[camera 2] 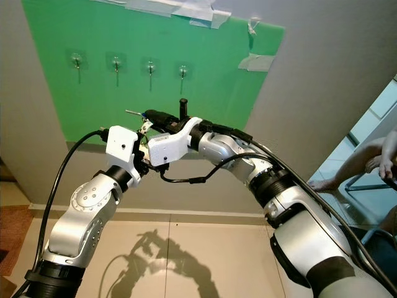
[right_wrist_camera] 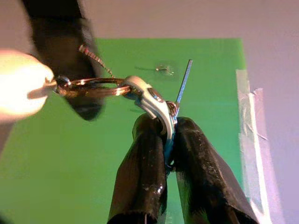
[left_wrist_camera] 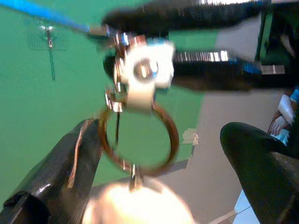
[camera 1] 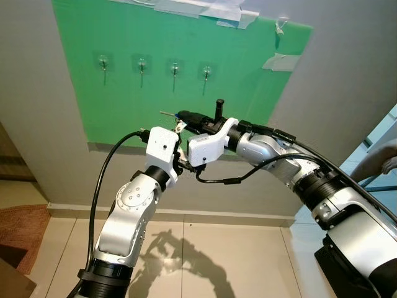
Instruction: Hang keys on a hook
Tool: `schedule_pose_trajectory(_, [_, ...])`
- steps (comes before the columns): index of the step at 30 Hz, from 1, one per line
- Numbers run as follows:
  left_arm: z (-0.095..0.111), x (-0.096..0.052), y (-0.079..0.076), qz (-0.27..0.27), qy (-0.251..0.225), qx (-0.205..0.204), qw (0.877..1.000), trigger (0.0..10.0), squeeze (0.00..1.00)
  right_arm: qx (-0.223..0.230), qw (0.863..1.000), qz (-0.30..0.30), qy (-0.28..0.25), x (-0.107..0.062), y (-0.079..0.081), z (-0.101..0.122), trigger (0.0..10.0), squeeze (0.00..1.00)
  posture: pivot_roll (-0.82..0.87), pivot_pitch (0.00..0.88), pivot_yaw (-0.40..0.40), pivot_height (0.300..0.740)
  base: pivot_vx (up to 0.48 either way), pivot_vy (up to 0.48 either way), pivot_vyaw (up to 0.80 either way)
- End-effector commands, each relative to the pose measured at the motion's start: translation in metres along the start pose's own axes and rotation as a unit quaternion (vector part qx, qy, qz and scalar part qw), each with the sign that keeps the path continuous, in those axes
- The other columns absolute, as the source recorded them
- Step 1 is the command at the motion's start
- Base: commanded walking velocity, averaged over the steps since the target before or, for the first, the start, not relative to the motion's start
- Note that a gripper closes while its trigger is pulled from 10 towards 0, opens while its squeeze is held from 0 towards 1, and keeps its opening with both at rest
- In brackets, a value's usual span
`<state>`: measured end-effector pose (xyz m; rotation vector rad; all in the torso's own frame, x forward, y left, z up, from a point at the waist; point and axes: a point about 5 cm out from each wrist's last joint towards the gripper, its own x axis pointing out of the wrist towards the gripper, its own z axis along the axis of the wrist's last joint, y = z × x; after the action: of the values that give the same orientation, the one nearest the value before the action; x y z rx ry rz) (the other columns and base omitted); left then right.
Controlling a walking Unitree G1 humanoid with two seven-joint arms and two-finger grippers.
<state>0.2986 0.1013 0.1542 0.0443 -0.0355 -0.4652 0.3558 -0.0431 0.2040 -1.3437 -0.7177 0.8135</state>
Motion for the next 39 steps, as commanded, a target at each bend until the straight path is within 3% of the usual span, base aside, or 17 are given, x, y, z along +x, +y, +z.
schedule_pose_trajectory(1, [-0.006,0.0,-0.002,0.0,0.015,0.002,1.0,10.0,0.0,-0.011,1.0,-0.013,0.003,0.0,-0.009,-0.003,0.0,0.0,0.03,0.017,-0.105,0.74,0.0,0.0,0.0])
schedule_pose_trajectory(12, [-0.011,-0.001,0.006,0.026,0.028,0.014,0.999,10.0,0.0,-0.017,0.999,-0.038,0.01,0.001,-0.022,-0.007,0.0,0.0,0.03,0.02,-0.107,0.74,0.0,0.0,0.0])
schedule_pose_trajectory(18, [-0.008,-0.001,0.009,0.038,0.018,0.013,0.999,10.0,0.0,-0.015,0.999,-0.038,0.008,0.002,-0.02,-0.007,0.0,0.0,0.03,0.019,-0.108,0.74,0.0,0.0,0.0])
schedule_pose_trajectory(19, [-0.007,-0.001,0.011,0.046,0.011,0.006,0.999,10.0,1.0,-0.013,0.999,-0.038,0.007,0.002,-0.019,-0.006,0.0,0.0,0.03,0.019,-0.108,0.74,0.0,0.0,0.0])
schedule_pose_trajectory(39, [-0.005,0.001,0.012,0.049,0.0,0.003,0.999,10.0,1.0,-0.012,0.999,-0.038,0.006,0.002,-0.018,-0.006,0.0,0.0,0.03,0.014,-0.103,0.74,0.0,0.0,0.0])
